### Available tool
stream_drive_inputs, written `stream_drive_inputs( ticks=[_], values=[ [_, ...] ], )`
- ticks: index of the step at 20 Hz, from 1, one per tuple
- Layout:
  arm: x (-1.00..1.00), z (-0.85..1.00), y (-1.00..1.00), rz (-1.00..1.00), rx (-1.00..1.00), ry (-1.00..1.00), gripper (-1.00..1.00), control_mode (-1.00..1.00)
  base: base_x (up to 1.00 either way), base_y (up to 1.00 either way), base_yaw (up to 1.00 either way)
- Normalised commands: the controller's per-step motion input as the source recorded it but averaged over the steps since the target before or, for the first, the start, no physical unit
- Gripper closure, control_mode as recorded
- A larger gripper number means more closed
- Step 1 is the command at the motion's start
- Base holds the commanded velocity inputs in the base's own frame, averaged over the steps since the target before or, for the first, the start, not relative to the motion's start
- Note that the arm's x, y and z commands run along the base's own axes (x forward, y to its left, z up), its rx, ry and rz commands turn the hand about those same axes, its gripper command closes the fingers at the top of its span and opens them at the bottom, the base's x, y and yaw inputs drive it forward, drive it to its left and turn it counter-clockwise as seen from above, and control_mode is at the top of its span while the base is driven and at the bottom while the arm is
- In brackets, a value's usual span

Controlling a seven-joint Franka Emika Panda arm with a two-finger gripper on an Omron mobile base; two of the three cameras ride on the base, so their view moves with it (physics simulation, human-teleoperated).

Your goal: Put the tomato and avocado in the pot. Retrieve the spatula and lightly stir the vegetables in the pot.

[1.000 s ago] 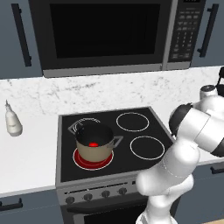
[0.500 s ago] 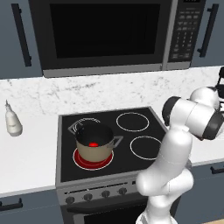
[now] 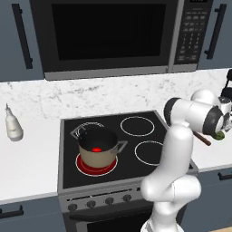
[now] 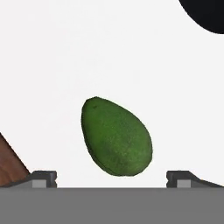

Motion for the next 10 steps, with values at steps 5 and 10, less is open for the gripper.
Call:
stream_drive_inputs(
  ticks=[5,10],
  values=[
    [0.26,-0.07,-0.17,0.31,0.00,0.00,-1.00,-1.00,0.00,0.00,0.00],
    [0.07,-0.25,-0.02,0.25,0.00,0.02,-1.00,-1.00,0.00,0.00,0.00]
  ],
)
